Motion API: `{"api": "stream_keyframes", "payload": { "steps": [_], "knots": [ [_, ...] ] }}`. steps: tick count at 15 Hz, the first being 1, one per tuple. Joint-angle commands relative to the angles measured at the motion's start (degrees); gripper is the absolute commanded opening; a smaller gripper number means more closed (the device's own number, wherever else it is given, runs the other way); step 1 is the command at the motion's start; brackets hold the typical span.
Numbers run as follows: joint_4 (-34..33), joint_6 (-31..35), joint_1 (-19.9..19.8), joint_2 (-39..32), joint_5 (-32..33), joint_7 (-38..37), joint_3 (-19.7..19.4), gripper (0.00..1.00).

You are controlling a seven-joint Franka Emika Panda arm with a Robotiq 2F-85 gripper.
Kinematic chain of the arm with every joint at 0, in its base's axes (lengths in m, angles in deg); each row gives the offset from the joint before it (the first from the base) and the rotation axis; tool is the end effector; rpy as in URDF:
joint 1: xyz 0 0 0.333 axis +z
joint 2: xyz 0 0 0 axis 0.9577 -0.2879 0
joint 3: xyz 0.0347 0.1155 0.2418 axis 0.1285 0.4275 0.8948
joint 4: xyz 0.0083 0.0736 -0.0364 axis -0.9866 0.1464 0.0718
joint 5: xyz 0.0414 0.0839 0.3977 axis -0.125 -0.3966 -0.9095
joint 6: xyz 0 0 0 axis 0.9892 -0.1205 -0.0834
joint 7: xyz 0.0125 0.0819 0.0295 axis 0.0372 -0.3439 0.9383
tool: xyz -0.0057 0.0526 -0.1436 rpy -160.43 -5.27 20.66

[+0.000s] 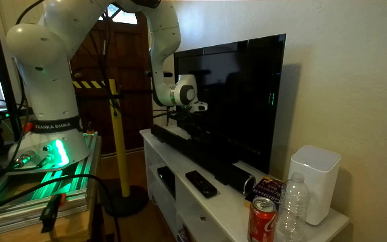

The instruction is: Press the button

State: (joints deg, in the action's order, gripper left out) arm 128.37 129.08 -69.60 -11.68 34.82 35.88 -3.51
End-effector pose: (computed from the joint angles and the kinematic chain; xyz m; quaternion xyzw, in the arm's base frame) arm 0.5034 0.1315 -0.0070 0.9871 0.1367 0.0834 0.0029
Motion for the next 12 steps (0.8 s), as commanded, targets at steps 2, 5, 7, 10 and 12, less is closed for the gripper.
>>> {"api": "stream_keyframes", "payload": {
  "steps": [2, 5, 7, 10, 12],
  "knots": [
    [2.2, 1.4, -2.4, 0.7, -1.1, 0.0, 1.4, 0.01],
    [3.9, 3.4, -2.8, 2.2, -1.1, -1.0, 1.6, 0.01],
    [5.0, 4.3, -2.9, 3.2, -0.9, -1.5, 1.7, 0.01],
    [6.6, 4.5, -2.6, 5.5, -1.0, -2.3, 1.6, 0.01],
    [8.1, 3.4, -1.9, 8.1, -1.2, -3.6, 1.5, 0.02]
  ]
}}
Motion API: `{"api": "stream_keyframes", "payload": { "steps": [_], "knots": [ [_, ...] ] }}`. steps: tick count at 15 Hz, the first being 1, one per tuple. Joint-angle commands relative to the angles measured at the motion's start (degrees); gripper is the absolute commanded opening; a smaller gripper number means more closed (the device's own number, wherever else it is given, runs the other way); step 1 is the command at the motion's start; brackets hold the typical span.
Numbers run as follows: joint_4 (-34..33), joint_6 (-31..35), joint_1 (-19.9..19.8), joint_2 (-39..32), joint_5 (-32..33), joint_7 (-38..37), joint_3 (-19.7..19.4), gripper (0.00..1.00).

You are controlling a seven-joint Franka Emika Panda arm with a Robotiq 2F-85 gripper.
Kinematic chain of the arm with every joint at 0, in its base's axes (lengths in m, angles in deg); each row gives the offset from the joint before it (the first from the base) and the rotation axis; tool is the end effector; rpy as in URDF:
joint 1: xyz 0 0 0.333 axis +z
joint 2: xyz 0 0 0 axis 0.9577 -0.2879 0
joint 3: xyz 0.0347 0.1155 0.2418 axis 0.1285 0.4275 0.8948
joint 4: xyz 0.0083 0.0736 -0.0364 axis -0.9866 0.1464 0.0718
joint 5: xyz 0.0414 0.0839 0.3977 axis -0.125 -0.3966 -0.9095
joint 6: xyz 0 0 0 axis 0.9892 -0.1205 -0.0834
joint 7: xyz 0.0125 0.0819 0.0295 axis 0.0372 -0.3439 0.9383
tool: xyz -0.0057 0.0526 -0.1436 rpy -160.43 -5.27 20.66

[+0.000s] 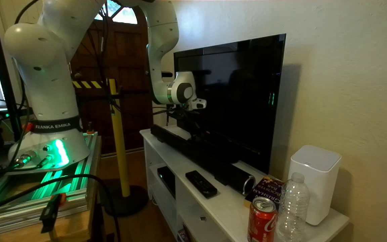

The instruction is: Press the button

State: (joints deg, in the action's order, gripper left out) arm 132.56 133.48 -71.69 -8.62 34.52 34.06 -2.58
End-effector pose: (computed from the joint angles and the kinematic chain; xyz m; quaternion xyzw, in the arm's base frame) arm 0.4951 0.1272 0.0088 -0.9880 -0.1103 -0.1059 0.0213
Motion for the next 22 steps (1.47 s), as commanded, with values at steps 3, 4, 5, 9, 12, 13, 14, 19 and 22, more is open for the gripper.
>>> {"api": "stream_keyframes", "payload": {
  "steps": [3, 4, 5, 9, 12, 13, 14, 19, 22],
  "knots": [
    [6.2, -2.6, 1.2, 9.4, -1.1, -4.4, 0.2, 0.33],
    [7.2, -2.7, 1.0, 11.0, -1.3, -5.0, 0.7, 0.39],
    [8.0, -3.0, 0.5, 12.3, -1.5, -5.3, 1.4, 0.45],
    [11.5, -5.0, 0.8, 18.7, -1.4, -7.2, 3.1, 0.73],
    [14.3, -7.1, -1.7, 23.7, -3.3, -5.6, 6.3, 0.95],
    [15.1, -8.1, -2.1, 25.3, -4.1, -5.4, 7.0, 0.99],
    [15.7, -8.8, -3.0, 26.5, -5.5, -4.5, 8.1, 1.0],
    [18.3, -12.4, 0.2, 32.2, -26.0, 9.6, 7.4, 1.0],
    [16.2, -10.5, -1.2, 28.8, -20.5, 5.9, 8.0, 1.0]
  ]
}}
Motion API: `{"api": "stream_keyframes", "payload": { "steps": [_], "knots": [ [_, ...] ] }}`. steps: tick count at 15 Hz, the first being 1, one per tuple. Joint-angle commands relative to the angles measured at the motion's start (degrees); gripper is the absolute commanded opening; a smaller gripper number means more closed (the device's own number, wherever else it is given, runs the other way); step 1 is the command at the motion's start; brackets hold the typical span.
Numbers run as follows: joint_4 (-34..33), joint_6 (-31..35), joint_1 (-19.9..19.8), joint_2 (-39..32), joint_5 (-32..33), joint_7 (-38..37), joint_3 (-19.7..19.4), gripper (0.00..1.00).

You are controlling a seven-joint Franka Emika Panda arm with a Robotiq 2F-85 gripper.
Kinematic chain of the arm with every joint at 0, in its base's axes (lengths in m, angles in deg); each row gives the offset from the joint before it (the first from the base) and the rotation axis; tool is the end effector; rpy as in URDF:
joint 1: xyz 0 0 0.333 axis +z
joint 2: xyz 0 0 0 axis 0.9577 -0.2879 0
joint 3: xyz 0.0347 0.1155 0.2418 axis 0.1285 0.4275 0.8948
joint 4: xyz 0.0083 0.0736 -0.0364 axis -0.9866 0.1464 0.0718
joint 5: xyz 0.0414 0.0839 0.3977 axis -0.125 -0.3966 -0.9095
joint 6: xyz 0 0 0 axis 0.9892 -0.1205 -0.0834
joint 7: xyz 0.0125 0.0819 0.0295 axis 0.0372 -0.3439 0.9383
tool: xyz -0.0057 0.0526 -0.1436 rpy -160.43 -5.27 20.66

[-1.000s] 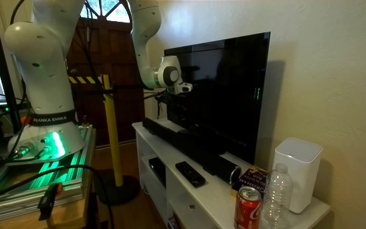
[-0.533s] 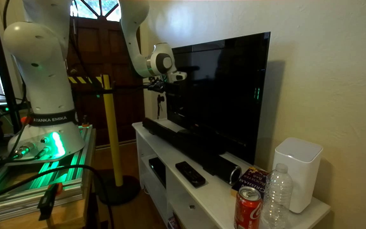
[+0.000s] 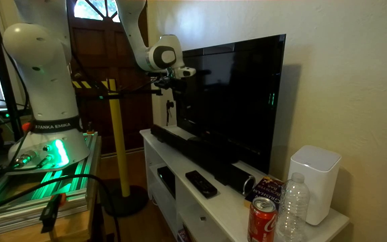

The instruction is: Press the button

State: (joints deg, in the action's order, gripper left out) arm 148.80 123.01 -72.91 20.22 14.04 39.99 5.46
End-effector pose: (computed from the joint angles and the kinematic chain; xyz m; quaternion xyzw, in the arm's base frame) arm 0.4667 0.1415 0.1466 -0.9910 -0.0507 -0.1231 0.0150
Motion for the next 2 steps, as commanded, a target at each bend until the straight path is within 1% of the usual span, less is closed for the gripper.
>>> {"api": "stream_keyframes", "payload": {
  "steps": [1, 2],
  "knots": [
    [0.0, 0.0, 0.0, -0.1, 0.0, 0.0, 0.0, 1.0],
    [0.0, 0.0, -0.1, -0.4, 0.0, 0.0, 0.0, 1.0]
  ]
}}
